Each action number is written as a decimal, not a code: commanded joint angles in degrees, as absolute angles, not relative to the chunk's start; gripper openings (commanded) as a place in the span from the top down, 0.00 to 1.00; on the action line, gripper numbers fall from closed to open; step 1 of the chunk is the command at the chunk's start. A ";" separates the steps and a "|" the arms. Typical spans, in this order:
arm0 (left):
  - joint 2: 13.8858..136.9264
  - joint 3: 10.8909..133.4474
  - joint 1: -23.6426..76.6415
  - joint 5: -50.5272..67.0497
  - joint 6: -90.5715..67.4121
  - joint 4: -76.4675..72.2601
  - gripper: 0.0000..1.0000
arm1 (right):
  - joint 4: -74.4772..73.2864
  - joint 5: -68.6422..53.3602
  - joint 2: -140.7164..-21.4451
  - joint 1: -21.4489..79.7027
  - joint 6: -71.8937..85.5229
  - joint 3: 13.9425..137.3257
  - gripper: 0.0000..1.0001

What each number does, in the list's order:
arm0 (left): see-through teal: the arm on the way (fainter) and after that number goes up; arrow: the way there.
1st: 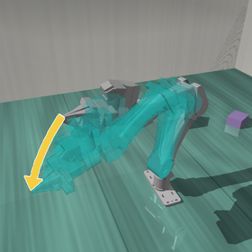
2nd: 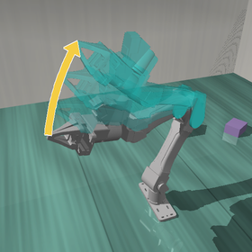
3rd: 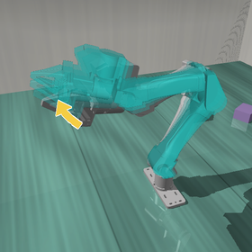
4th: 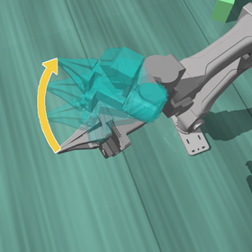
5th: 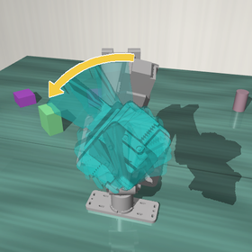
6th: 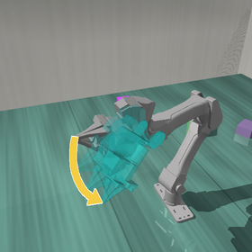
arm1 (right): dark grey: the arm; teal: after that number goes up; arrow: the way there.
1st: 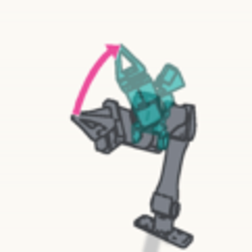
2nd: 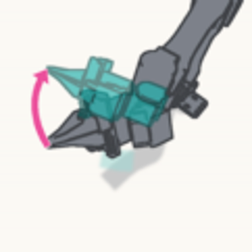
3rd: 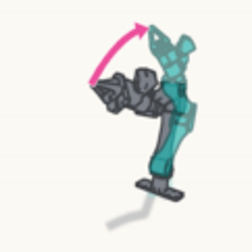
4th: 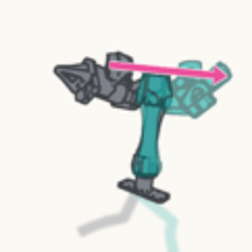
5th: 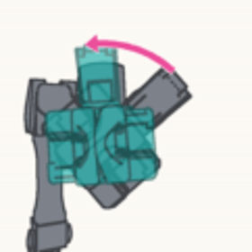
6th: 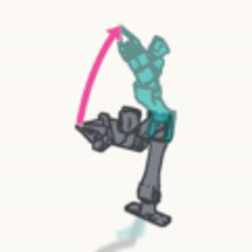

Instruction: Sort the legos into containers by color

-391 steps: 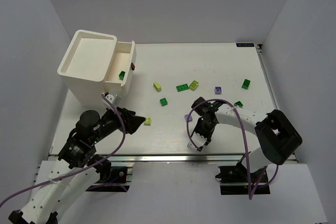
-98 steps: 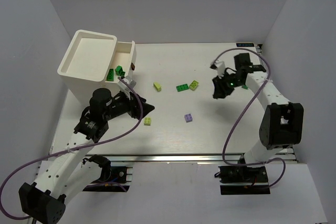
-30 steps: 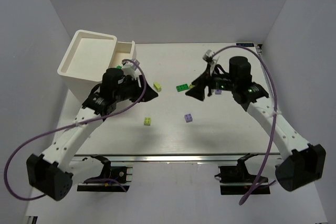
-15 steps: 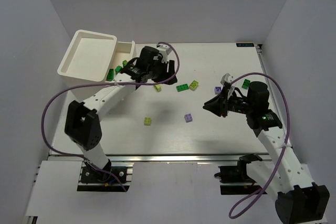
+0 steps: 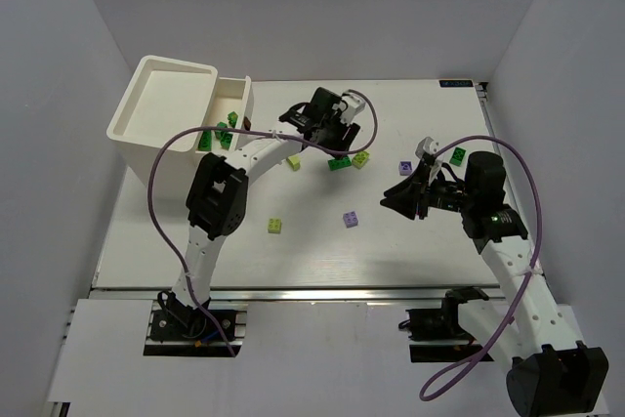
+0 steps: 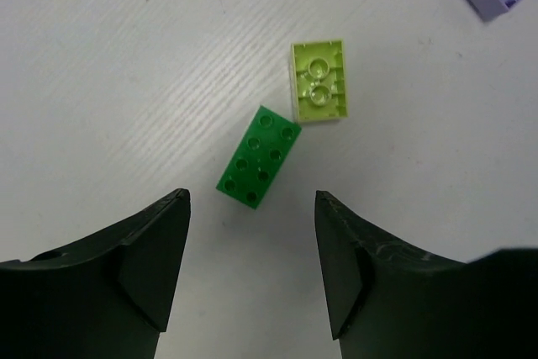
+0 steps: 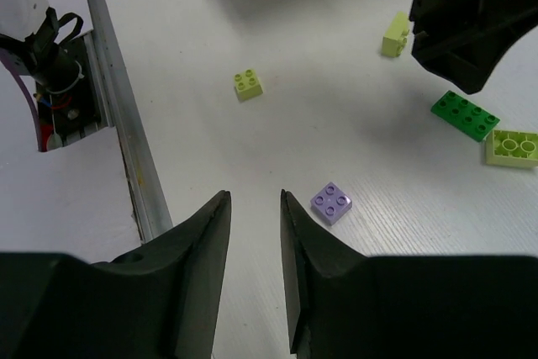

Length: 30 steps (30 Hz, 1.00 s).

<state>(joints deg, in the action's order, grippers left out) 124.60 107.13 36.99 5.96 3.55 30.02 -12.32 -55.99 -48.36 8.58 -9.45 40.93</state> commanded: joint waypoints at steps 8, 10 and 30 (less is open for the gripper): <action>130.61 114.61 37.79 6.76 13.97 32.35 0.28 | -11.34 -58.10 -47.72 8.17 -9.05 41.92 0.63; 130.96 113.91 37.79 7.03 14.67 31.64 0.28 | -11.16 -58.18 -47.73 8.17 -8.97 41.75 0.63; 136.67 114.87 37.79 7.74 15.47 29.53 0.28 | -11.08 -58.01 -47.55 8.26 -9.05 41.57 0.63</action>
